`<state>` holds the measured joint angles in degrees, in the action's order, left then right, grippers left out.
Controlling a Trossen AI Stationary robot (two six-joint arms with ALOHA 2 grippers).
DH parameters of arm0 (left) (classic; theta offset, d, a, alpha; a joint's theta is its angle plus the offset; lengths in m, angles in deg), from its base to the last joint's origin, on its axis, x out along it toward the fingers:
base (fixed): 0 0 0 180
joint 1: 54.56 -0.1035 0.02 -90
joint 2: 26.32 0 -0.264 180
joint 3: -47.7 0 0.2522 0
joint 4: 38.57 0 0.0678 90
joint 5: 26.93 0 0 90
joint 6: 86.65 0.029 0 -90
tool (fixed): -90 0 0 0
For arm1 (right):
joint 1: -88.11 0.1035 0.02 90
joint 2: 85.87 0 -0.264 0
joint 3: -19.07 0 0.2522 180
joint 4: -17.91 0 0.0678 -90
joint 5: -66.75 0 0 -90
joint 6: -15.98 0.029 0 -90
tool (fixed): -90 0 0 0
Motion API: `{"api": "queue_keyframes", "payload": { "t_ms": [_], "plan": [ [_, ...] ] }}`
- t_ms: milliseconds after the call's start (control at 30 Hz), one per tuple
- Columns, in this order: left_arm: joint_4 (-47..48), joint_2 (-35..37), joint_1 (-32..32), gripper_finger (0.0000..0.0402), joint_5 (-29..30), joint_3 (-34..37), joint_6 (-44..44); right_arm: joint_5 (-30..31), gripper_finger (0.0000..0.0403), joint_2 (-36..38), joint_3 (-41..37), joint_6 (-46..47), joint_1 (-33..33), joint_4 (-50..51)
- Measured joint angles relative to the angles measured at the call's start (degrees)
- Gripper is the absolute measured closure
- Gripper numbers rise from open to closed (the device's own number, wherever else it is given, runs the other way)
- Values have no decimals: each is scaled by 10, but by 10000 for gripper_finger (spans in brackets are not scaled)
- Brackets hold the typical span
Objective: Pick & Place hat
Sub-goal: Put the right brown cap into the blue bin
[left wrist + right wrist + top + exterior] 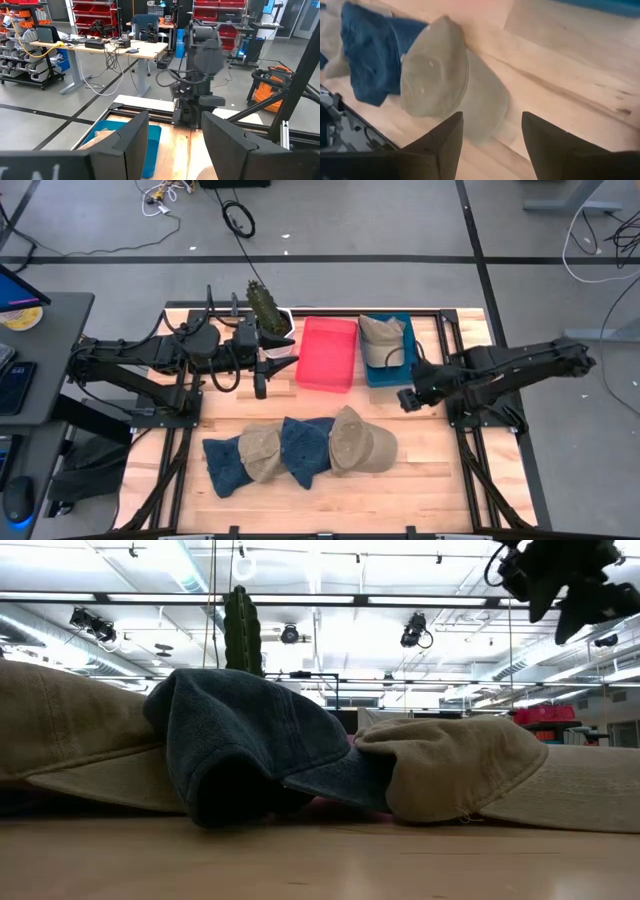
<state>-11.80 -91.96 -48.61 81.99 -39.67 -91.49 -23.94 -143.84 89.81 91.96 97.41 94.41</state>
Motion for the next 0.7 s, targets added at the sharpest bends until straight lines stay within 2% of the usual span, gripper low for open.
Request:
{"api": "queue_keyframes", "payload": {
  "t_ms": [333,467,533,700],
  "plan": [
    [-1,0,-5,214,0,0,-13,66,199,-38,-1,127,139,9],
    [-2,0,-8,214,0,0,-20,68,199,-56,-27,171,187,-8],
    [-3,0,-8,214,0,0,-20,61,199,-58,-56,196,209,-42],
    [-3,0,-8,214,0,0,-25,46,199,-59,-152,271,260,-224]
  ]
}}
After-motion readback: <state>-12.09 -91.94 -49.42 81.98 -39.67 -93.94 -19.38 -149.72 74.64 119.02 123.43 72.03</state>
